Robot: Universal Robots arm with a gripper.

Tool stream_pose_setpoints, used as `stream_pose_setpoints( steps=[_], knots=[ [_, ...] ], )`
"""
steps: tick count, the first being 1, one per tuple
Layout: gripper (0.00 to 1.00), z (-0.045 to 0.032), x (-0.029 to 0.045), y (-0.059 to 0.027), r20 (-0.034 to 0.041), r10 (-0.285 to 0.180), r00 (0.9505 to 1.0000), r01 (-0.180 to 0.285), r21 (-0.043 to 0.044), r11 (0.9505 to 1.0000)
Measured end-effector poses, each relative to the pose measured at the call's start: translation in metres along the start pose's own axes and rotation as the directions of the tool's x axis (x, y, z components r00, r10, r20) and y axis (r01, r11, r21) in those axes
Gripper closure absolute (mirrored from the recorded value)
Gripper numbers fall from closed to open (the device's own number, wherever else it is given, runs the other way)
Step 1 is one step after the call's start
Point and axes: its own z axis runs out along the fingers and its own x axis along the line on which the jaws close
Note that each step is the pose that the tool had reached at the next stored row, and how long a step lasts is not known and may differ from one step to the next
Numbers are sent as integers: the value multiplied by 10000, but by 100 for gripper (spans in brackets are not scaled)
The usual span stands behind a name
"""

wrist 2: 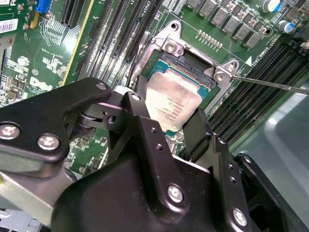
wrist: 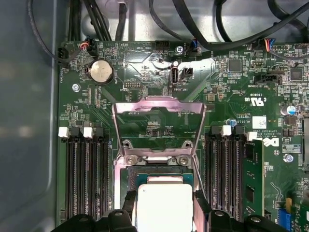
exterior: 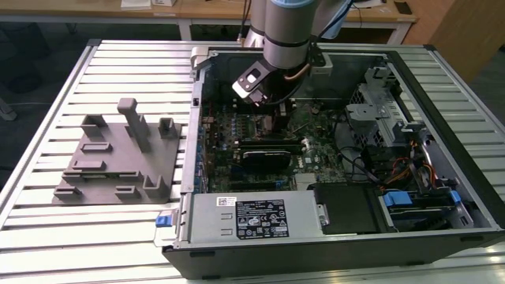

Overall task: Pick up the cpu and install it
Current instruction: 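Place the cpu into insertion slot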

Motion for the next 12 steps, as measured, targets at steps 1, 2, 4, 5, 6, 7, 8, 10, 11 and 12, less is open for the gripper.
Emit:
stream_pose_setpoints(
  steps=[1,2,4,5,6,7,8,10,11,12],
  knots=[
    [46,3,4,-1,1,1,10000,-1,0,10000],
    [46,5,8,-2,1,1,10000,-1,0,10000],
    [46,11,21,-2,0,1,10000,-1,-1,10000],
    [46,16,24,-2,-2,0,10000,0,-1,10000],
    [46,22,26,-2,0,-1,10000,1,-1,10000],
    [46,27,26,-2,10,-1,10000,1,-1,10000],
    [46,33,26,-3,23,-2,10000,2,-1,10000],
    [46,44,26,-3,45,-2,10000,2,-1,10000],
    [46,51,26,-3,53,-3,10000,3,-1,10000],
    [46,58,26,-3,58,-4,10000,4,-1,10000]
  ],
)
